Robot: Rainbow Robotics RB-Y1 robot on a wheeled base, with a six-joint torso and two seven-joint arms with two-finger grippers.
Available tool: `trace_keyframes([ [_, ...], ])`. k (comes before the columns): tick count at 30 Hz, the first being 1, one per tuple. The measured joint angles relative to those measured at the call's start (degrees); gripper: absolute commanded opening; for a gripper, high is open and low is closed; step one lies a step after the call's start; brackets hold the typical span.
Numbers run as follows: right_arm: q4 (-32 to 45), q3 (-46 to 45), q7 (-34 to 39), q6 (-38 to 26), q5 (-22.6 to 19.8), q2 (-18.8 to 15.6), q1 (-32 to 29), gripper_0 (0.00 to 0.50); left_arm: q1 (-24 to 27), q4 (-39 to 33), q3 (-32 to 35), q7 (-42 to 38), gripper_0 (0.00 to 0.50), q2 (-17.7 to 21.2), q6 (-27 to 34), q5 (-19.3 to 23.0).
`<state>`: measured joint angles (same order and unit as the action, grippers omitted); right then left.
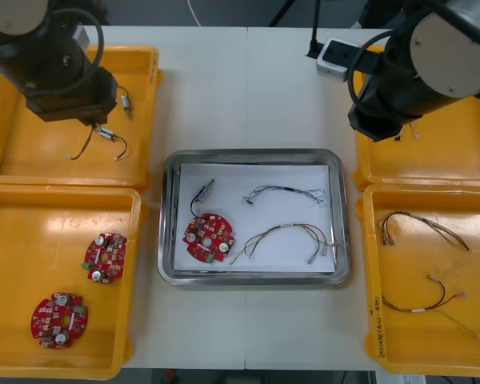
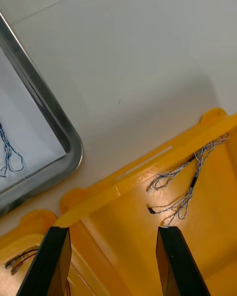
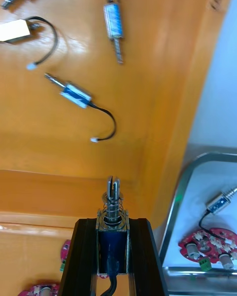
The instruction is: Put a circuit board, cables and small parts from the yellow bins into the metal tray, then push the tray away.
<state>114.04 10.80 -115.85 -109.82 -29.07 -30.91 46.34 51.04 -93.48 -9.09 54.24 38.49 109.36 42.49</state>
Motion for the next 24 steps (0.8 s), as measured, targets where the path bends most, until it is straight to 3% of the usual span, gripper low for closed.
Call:
trace_keyframes([
  [9,0.1,-10.55,1.59,0.0,-2.38,-3.96,-5.48,0.5,3.72,-0.49,-6.01,-11.7,0.002,-6.81,0.13,0.53],
  [17,0.12,-19.37,3.99,-0.01,-5.93,-7.33,-11.33,0.5,5.3,-0.49,-13.18,-11.82,0.002,-11.19,-2.01,0.55],
  [24,0.13,-25.65,6.65,-0.01,-9.41,-9.78,-15.54,0.5,5.3,0.0,-20.88,-11.82,0.002,-12.74,-6.13,0.61],
])
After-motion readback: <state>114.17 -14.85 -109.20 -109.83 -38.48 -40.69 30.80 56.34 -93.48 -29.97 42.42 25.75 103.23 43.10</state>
